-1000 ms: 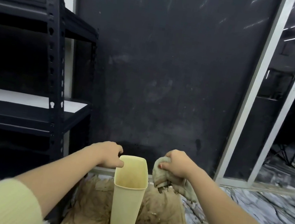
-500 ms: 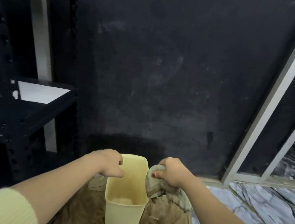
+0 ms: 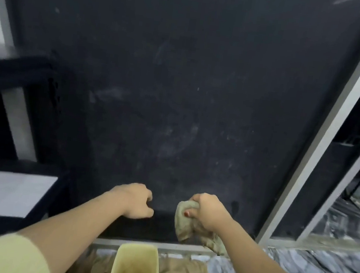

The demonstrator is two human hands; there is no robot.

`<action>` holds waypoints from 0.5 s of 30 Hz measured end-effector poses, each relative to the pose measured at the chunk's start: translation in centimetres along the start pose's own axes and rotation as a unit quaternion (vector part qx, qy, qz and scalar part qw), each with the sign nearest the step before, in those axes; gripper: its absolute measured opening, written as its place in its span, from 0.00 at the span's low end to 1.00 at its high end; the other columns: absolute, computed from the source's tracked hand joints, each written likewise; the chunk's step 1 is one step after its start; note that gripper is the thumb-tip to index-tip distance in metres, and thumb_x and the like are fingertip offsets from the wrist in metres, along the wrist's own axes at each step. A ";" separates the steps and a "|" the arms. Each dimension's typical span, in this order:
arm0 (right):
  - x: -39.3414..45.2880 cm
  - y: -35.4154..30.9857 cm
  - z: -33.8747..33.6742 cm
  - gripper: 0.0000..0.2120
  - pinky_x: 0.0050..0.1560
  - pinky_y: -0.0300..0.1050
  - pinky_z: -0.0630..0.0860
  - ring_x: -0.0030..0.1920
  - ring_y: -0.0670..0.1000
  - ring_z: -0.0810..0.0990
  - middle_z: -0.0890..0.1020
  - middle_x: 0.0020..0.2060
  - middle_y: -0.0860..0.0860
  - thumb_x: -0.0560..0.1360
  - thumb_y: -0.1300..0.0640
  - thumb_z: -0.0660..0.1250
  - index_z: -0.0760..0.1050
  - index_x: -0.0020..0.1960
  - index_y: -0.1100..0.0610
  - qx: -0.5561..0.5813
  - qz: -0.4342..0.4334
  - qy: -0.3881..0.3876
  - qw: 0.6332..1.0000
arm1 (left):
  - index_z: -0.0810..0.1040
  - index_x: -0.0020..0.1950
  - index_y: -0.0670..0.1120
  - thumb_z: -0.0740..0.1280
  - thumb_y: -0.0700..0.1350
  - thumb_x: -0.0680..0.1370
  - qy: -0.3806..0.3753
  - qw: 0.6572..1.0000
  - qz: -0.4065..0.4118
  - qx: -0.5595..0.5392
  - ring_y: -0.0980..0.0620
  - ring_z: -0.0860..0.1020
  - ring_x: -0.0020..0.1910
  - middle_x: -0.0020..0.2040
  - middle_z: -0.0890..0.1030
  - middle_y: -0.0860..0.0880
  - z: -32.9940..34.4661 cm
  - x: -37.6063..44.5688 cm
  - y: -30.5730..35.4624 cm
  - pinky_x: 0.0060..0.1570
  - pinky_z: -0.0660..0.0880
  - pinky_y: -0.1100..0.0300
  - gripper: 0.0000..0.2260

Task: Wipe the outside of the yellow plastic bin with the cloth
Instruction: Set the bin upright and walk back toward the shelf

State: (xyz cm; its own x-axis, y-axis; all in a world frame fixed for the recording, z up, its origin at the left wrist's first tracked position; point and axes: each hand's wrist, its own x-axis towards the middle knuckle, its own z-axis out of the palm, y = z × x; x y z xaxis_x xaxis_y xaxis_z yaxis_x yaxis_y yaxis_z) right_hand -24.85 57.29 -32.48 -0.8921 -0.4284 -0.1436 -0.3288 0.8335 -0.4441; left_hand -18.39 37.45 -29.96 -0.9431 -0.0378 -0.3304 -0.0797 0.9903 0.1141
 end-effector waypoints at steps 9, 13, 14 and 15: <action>-6.0 -9.3 -21.0 0.10 0.45 0.46 0.73 0.43 0.53 0.77 0.78 0.39 0.49 0.72 0.49 0.66 0.76 0.48 0.53 -0.014 -0.024 0.059 0.998 | 0.68 0.69 0.50 0.60 0.57 0.73 0.054 0.998 -0.007 -0.009 0.47 0.72 0.64 0.68 0.70 0.49 -20.0 -10.4 3.1 0.61 0.72 0.51 0.25; -8.9 -12.7 -27.1 0.09 0.43 0.45 0.73 0.43 0.52 0.77 0.79 0.40 0.48 0.72 0.48 0.65 0.76 0.48 0.52 -0.018 -0.038 0.074 0.996 | 0.68 0.69 0.50 0.60 0.56 0.73 0.086 0.996 -0.005 -0.008 0.47 0.72 0.64 0.68 0.71 0.50 -26.4 -14.7 4.4 0.61 0.72 0.51 0.25; -9.5 -13.4 -28.2 0.10 0.44 0.47 0.74 0.43 0.52 0.78 0.79 0.41 0.48 0.72 0.47 0.65 0.76 0.48 0.52 -0.020 -0.041 0.077 0.996 | 0.68 0.69 0.50 0.60 0.56 0.73 0.092 0.996 -0.002 -0.010 0.47 0.72 0.64 0.68 0.70 0.50 -27.5 -15.7 4.7 0.61 0.72 0.52 0.25; -10.1 -14.1 -29.1 0.10 0.46 0.48 0.76 0.44 0.52 0.78 0.80 0.41 0.48 0.72 0.47 0.65 0.76 0.49 0.51 -0.021 -0.043 0.080 0.996 | 0.68 0.69 0.51 0.60 0.57 0.73 0.097 0.995 0.000 -0.014 0.47 0.72 0.64 0.68 0.70 0.50 -28.4 -16.6 4.9 0.61 0.72 0.52 0.25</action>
State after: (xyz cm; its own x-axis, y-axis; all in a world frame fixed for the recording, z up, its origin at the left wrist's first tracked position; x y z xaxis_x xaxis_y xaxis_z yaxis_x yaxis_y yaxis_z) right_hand -20.23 60.00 0.94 -0.8969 -0.4405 0.0387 -0.4160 0.8110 -0.4114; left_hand -12.34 39.15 2.66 -0.9875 -0.0652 -0.1433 -0.0856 0.9862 0.1415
